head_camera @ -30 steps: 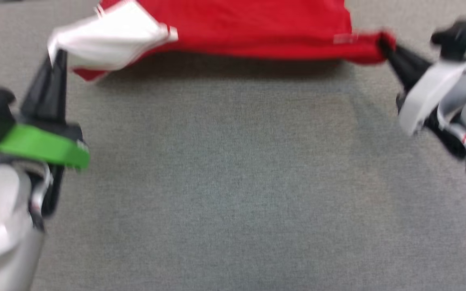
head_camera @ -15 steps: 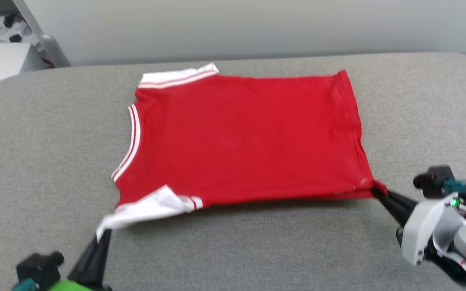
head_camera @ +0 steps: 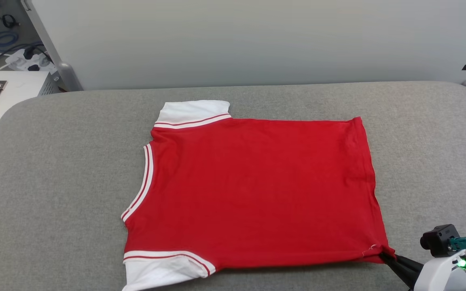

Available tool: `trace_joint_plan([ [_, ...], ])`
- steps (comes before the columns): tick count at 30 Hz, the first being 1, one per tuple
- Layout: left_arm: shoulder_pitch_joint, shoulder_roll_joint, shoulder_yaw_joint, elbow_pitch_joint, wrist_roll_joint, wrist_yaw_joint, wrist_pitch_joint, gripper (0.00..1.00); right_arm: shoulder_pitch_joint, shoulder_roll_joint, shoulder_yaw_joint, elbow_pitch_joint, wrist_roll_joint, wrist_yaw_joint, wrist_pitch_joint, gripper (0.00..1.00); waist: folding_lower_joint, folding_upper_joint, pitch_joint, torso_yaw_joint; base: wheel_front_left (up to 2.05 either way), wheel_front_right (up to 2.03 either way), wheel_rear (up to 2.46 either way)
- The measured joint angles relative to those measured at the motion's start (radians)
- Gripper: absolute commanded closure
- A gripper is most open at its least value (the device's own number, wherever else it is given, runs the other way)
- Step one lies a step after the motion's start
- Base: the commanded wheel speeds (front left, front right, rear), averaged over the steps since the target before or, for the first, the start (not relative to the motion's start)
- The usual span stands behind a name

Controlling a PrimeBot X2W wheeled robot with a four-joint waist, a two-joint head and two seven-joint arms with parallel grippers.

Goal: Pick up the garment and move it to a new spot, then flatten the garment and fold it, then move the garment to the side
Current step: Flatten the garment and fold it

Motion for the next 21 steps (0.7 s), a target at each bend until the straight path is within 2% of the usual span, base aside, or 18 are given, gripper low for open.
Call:
trace_joint_plan([
  [7, -0.028, 0.036, -0.008, -0.01, 0.041, 0.0, 0.002, 1.0, 0.035, 0.025, -0.096, -0.041, -0.03, 0.0, 0.032, 1.0, 0.0, 0.0, -0.014, 0.003, 0.0, 0.0, 0.0],
  [15, -0.246, 0.068, -0.026, 0.019, 0.118, -0.017, 0.027, 1.0, 0.025, 0.1, -0.206, -0.07, -0.069, 0.0, 0.065, 1.0, 0.0, 0.0, 0.01, -0.012, 0.0, 0.0, 0.0],
  [21, -0.433, 0.081, -0.044, 0.082, 0.143, -0.036, 0.037, 1.0, -0.02, 0.125, -0.266, -0.079, -0.093, 0.0, 0.092, 1.0, 0.0001, 0.0, 0.063, -0.025, 0.0, 0.0, 0.0],
])
